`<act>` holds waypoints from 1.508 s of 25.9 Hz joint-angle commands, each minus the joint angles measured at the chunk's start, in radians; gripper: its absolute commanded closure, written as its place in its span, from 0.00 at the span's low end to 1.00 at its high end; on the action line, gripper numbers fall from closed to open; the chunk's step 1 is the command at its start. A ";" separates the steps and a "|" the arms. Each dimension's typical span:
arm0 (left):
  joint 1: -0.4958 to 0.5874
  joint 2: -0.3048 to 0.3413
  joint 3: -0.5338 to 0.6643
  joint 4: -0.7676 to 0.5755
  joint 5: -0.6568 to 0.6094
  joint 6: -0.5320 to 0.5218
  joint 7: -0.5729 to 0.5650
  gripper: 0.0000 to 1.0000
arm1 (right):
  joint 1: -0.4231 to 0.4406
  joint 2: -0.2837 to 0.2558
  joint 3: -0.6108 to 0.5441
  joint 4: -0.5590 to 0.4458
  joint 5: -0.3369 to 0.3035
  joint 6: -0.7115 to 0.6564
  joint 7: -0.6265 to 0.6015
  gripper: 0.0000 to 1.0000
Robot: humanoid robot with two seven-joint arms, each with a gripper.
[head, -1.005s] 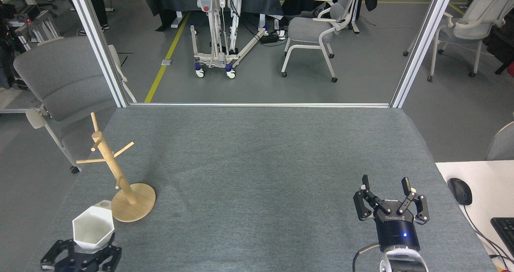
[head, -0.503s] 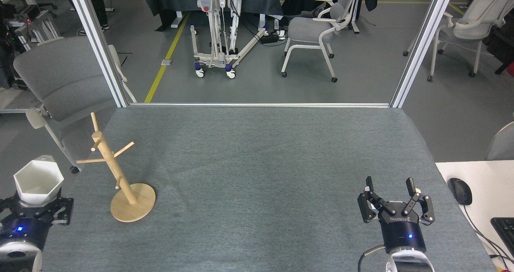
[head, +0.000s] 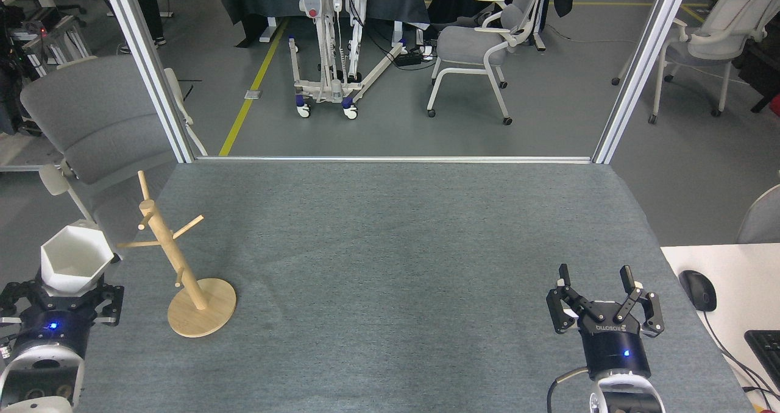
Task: Hang cup on storage rack
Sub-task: 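Move the held cup with the left gripper onto a stand peg, then release the cup on the peg and pull the left gripper back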
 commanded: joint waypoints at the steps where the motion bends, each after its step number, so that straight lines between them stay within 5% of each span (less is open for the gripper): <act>1: 0.004 -0.008 -0.003 0.000 -0.009 -0.002 0.001 1.00 | -0.026 -0.001 0.001 0.005 0.000 0.000 0.000 0.01; 32: 0.047 -0.048 -0.113 -0.018 -0.121 -0.001 0.012 1.00 | -0.112 -0.005 0.015 0.075 0.004 -0.001 0.049 0.01; 33: 0.047 -0.051 -0.113 -0.018 -0.121 -0.001 0.012 0.88 | -0.118 -0.005 0.015 0.075 0.004 -0.001 0.049 0.01; 36: 0.047 -0.052 -0.113 -0.015 -0.121 0.001 0.015 0.06 | -0.124 -0.003 0.015 0.075 0.004 -0.001 0.049 0.01; 39: 0.048 -0.069 -0.113 -0.015 -0.120 -0.002 0.023 0.03 | -0.124 -0.003 0.015 0.075 0.004 -0.001 0.049 0.01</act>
